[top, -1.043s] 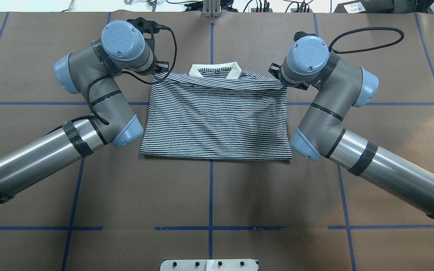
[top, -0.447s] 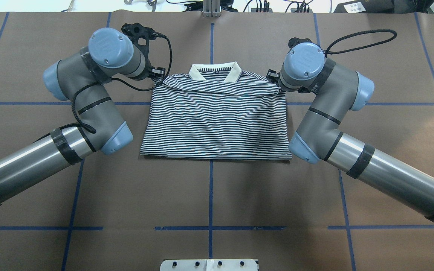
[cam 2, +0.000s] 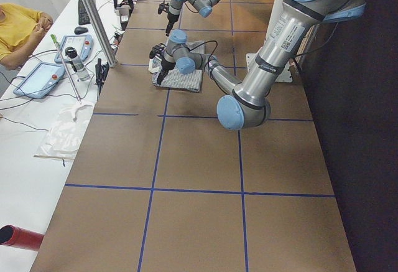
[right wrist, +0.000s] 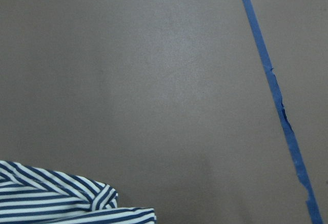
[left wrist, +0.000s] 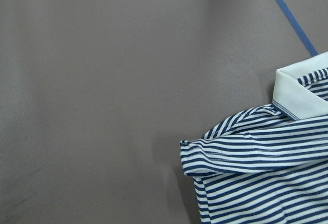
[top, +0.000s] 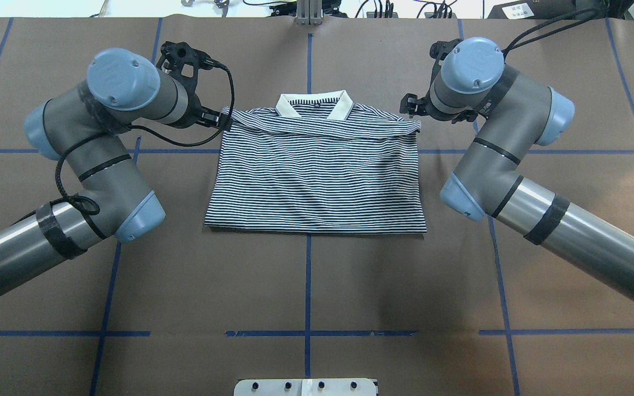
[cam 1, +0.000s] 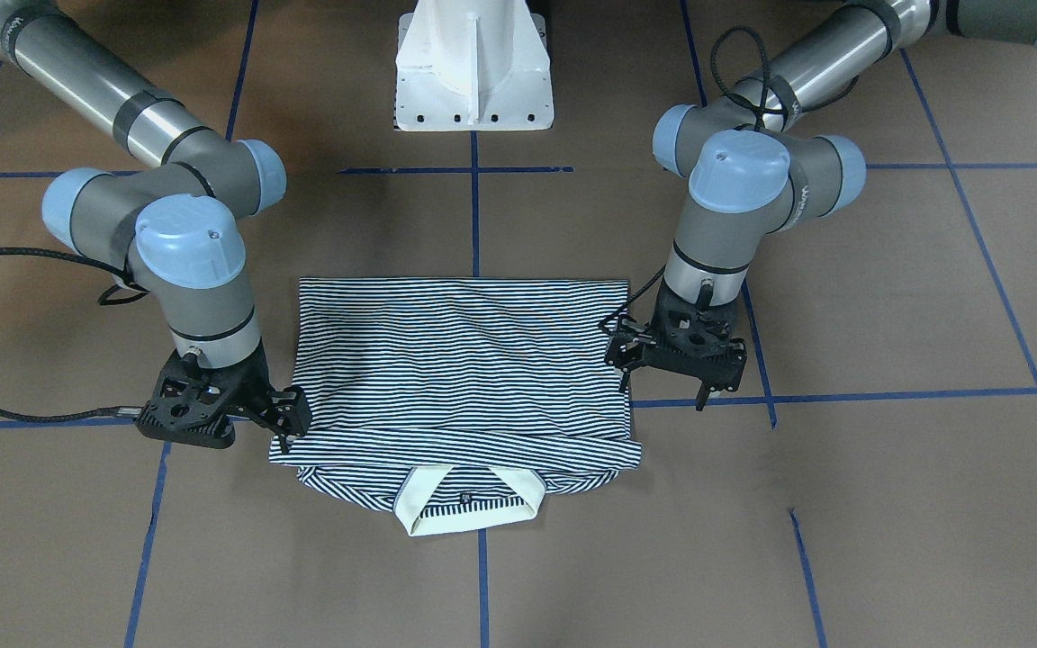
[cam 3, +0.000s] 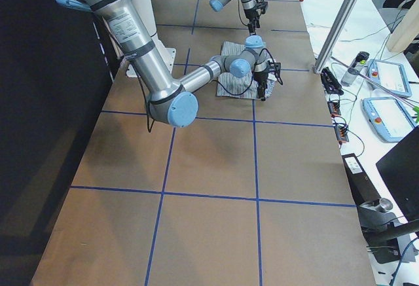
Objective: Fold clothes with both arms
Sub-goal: 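Move the left gripper to the folded shirt's near side while the right gripper withdraws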
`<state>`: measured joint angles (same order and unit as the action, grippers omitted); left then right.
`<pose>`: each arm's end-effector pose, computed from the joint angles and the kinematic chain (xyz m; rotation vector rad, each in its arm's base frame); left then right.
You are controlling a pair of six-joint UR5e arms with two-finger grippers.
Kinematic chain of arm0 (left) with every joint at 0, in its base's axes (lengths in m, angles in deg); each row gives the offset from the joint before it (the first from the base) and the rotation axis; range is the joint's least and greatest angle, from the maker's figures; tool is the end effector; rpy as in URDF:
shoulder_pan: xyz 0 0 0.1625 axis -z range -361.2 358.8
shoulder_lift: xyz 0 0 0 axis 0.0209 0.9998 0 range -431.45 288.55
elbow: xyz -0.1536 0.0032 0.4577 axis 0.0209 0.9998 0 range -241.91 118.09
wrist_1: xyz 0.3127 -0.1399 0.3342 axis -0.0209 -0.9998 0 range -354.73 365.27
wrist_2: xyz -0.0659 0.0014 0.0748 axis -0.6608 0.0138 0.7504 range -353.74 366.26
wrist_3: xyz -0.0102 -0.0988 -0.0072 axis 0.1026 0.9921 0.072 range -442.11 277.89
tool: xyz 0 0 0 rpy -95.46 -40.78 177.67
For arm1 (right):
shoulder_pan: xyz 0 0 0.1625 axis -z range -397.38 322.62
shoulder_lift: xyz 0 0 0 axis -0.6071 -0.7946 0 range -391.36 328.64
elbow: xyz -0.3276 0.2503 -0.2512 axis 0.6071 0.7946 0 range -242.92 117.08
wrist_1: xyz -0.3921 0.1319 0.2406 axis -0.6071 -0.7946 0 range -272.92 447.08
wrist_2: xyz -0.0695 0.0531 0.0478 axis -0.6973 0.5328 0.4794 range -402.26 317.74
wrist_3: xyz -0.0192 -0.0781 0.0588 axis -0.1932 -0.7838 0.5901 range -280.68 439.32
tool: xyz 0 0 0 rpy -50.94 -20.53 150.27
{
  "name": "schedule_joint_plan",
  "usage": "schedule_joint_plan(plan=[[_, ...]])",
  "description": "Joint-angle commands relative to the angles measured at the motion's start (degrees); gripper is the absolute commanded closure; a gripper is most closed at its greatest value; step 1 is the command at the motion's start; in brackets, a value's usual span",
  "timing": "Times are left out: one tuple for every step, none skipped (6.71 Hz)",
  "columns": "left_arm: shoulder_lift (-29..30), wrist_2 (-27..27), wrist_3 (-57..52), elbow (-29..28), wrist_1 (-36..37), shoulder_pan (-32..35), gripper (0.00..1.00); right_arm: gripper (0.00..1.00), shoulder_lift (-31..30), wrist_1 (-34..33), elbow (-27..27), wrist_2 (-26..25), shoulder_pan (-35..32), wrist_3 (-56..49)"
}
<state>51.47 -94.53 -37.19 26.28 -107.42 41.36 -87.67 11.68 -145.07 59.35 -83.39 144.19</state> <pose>0.5071 -0.6213 0.3077 0.5226 0.7964 0.1290 -0.4885 -0.6690 0.3736 0.2520 -0.6871 0.2767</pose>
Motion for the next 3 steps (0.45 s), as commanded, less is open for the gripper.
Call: schedule_joint_plan(plan=[[-7.65, -1.77, 3.66, 8.01, -0.68, -2.03, 0.00, 0.00, -5.01, 0.08, -6.49, 3.93, -1.98, -3.61], [-11.44, -1.61, 9.34, 11.71, -2.51, -5.35, 0.00, 0.00, -6.43, -0.09, -9.14, 3.95, -1.98, -3.53], [-13.13, -0.48, 18.01, 12.70, -4.10, -8.95, 0.21, 0.00, -6.62, -0.44, -9.52, 4.03, -1.98, -3.53]])
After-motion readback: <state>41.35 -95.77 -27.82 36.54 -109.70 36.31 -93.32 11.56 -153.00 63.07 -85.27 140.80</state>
